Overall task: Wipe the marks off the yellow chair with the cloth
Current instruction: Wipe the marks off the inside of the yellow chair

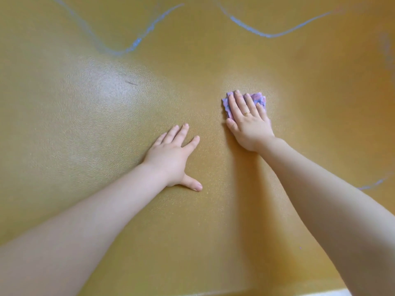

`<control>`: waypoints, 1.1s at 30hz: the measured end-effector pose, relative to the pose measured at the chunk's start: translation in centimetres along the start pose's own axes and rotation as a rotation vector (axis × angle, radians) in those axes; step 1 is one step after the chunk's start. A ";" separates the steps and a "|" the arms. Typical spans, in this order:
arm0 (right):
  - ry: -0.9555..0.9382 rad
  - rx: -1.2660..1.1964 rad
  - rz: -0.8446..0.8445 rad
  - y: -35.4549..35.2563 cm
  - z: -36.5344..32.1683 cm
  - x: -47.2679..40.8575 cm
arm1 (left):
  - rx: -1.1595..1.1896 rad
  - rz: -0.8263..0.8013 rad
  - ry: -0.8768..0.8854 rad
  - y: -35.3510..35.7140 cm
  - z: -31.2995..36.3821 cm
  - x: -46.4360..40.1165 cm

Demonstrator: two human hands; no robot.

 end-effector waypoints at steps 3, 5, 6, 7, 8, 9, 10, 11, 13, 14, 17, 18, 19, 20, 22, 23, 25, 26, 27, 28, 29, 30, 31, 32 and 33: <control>-0.017 -0.011 -0.078 -0.2 -0.2 2.5 | 0.020 -0.007 -0.014 -0.2 0.0 0.1; -0.065 0.006 -0.130 -0.4 -0.4 6.5 | 0.023 -0.020 -0.025 -0.2 0.0 0.2; -0.098 -0.007 -0.141 -0.8 -0.6 9.0 | 0.023 -0.028 -0.029 -0.1 0.1 0.2; -0.119 -0.032 -0.171 -1.1 -0.7 11.6 | 0.022 -0.038 -0.034 0.0 0.1 0.3; -0.142 -0.041 -0.203 -1.4 -0.8 14.2 | 0.023 -0.050 -0.041 0.1 0.1 0.4; -0.171 -0.037 -0.230 -1.8 -1.0 16.7 | 0.024 -0.063 -0.050 0.1 0.2 0.4; -0.187 -0.024 -0.249 -2.3 -1.0 18.8 | 0.026 -0.073 -0.061 0.0 0.3 0.4; -0.191 -0.014 -0.259 -2.8 -1.0 20.2 | 0.029 -0.076 -0.068 -0.1 0.5 0.3; -0.200 -0.021 -0.269 -3.5 -1.1 21.5 | 0.041 -0.058 -0.046 -0.3 1.4 0.0; -0.211 -0.064 -0.272 -3.5 -1.1 21.4 | 0.046 -0.047 -0.016 -0.2 2.0 0.0; -0.190 -0.086 -0.238 -2.9 -0.6 18.9 | 0.053 -0.061 0.059 0.5 3.3 0.3; -0.180 -0.048 -0.211 -2.5 -0.3 17.6 | 0.061 -0.069 0.058 0.8 3.4 0.4; -0.165 -0.018 -0.197 -2.1 0.1 16.2 | 0.070 -0.075 0.050 1.0 3.4 0.4; -0.149 -0.002 -0.188 -1.5 0.5 14.7 | 0.071 -0.082 0.044 1.2 3.3 0.4; -0.100 0.013 -0.148 -1.1 1.6 11.4 | 0.054 -0.079 0.050 1.5 3.3 0.5; -0.060 0.028 -0.143 -0.6 2.2 9.6 | 0.034 -0.071 0.054 1.6 3.2 0.5; 0.006 0.040 -0.096 -0.4 2.9 6.4 | -0.003 -0.040 0.056 1.4 3.2 0.2; 0.043 0.033 -0.076 -0.3 3.0 5.4 | -0.017 -0.036 0.058 1.3 3.2 0.1; 0.076 0.019 -0.063 -0.4 3.0 4.7 | -0.026 -0.038 0.058 1.2 3.3 0.1; 0.091 0.014 -0.053 -0.3 3.0 4.2 | -0.031 -0.036 0.054 1.2 3.3 0.0; 0.098 0.005 -0.051 -0.3 2.9 4.2 | -0.034 -0.035 0.052 1.1 3.3 0.0; 0.102 -0.005 -0.059 -0.3 2.7 4.5 | -0.034 -0.036 0.053 1.1 3.3 0.1; 0.104 -0.011 -0.078 -0.4 2.5 5.3 | -0.031 -0.037 0.055 1.1 3.4 0.1; 0.101 -0.013 -0.098 -0.5 2.4 6.4 | -0.023 -0.038 0.056 1.2 3.3 0.2; 0.098 -0.017 -0.126 -0.6 2.1 8.0 | -0.009 -0.036 0.057 1.2 3.3 0.3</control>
Point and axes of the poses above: each hand's wrist, its own x-axis away from the middle knuckle, its own y-axis out of the palm, z = x × y, the point moved 7 cm from there along -x, towards the middle knuckle, and after that the axes turned 12 degrees about z, right-handed, at the moved point
